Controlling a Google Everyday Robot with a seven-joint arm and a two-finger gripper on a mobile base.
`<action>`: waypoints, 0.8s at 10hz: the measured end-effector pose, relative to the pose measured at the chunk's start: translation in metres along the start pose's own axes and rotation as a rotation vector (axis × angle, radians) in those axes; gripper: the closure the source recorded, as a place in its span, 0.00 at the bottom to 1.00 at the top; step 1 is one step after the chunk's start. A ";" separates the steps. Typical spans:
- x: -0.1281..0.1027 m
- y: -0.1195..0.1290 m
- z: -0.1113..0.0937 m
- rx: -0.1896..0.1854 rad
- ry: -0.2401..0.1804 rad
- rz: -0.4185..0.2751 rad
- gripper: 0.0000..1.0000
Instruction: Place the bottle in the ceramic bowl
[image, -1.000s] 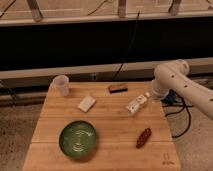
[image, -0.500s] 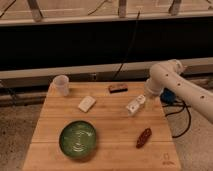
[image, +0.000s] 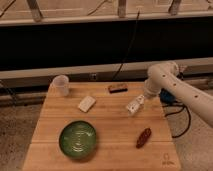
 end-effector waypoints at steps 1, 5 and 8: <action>-0.001 0.000 0.007 -0.008 -0.006 -0.003 0.20; -0.007 -0.002 0.027 -0.043 -0.035 -0.021 0.20; -0.010 -0.003 0.045 -0.074 -0.060 -0.031 0.20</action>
